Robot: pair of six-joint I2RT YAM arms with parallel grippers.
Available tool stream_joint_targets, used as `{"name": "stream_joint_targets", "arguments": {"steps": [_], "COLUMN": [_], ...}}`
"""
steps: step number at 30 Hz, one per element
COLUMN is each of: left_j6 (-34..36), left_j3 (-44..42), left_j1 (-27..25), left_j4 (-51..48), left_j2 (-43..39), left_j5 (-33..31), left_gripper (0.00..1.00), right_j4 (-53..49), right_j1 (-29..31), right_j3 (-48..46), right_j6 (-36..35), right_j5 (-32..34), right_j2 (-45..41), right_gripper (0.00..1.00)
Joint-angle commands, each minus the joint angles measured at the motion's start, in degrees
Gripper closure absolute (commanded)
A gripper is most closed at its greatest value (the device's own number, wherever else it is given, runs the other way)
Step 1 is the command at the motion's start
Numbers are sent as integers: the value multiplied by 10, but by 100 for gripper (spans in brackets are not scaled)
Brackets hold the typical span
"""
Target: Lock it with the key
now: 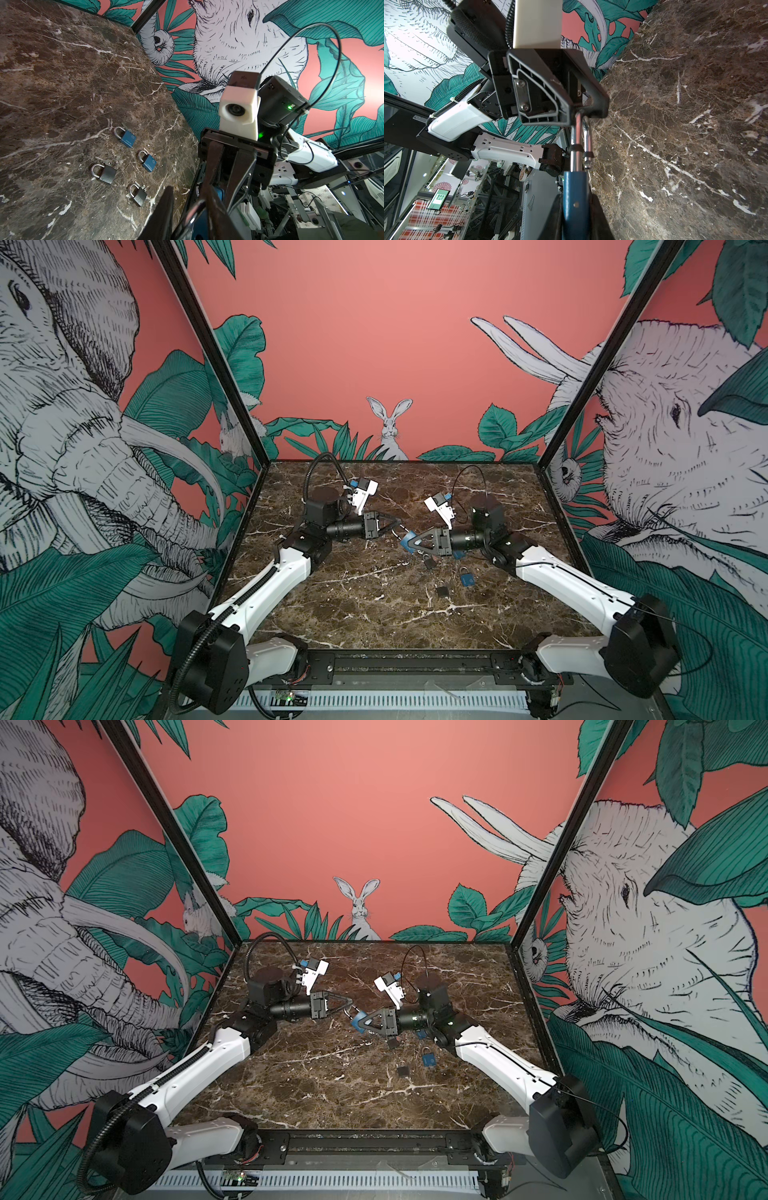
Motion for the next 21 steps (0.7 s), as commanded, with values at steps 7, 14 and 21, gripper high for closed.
{"name": "stream_joint_targets", "arguments": {"steps": [7, 14, 21], "left_j6": [-4, -5, 15], "left_j3": [-11, -10, -14], "left_j1": [1, 5, 5], "left_j4": [15, 15, -1], "left_j2": [-10, -6, 14], "left_j5": [22, 17, 15], "left_gripper": [72, 85, 100], "right_j4": [62, 71, 159], "right_j1": [-5, -6, -6], "right_j3": [6, 5, -5], "right_j6": [5, 15, 89], "right_j5": [-15, -20, -46], "right_j2": [-2, -2, -2], "right_gripper": [100, 100, 100]}}
